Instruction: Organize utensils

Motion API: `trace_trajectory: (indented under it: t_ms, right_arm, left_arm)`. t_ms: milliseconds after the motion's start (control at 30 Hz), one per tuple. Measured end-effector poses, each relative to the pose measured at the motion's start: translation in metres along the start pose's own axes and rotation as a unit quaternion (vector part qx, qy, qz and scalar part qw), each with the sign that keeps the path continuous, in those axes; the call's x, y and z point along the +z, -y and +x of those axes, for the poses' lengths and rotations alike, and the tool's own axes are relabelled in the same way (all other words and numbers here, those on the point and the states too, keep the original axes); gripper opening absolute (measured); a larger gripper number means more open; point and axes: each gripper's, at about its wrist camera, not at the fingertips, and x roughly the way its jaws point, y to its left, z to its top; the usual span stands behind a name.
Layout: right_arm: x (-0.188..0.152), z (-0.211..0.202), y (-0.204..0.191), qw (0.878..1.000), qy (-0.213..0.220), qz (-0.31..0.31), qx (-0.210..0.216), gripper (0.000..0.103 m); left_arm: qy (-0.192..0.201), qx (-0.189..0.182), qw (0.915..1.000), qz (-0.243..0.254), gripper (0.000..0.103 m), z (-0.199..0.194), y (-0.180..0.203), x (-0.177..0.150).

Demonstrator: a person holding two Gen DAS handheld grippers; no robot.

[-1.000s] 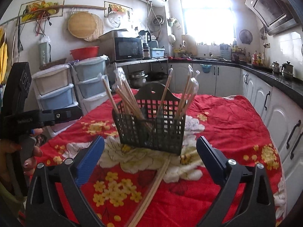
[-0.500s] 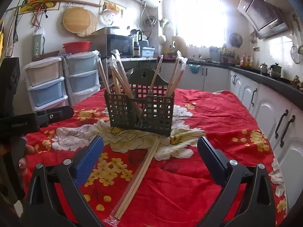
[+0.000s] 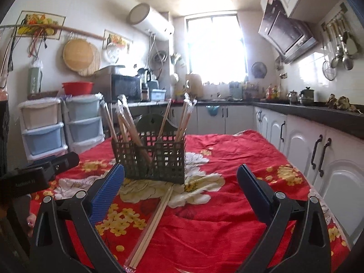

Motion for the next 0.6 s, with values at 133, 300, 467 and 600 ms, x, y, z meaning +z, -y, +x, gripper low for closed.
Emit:
trace_trajectory:
  t_ms: [133, 300, 467, 600]
  right_arm:
    - [-0.0016, -0.0023, 0.0016, 1.0, 0.008, 0.004, -0.004, 0.097]
    - [-0.0016, -0.0026, 0.0015, 1.0, 0.01, 0.005, -0.006, 0.097]
    - [-0.0024, -0.0057, 0.0, 1.0, 0.014, 0.005, -0.006, 0.097]
    - [-0.003, -0.0064, -0.0006, 1.0, 0.017, 0.003, -0.006, 0.097]
  left_arm:
    - [0.013, 0.003, 0.9999, 0.006, 0.092, -0.0014, 0.0034, -0.0028]
    - [0.017, 0.007, 0.9998, 0.003, 0.092, -0.0018, 0.002, -0.0043]
    - [0.021, 0.008, 0.9997, 0.0, 0.092, -0.0028, -0.0003, -0.0045]
    - [0.028, 0.006, 0.9996, 0.003, 0.092, -0.0055, 0.0018, -0.0047]
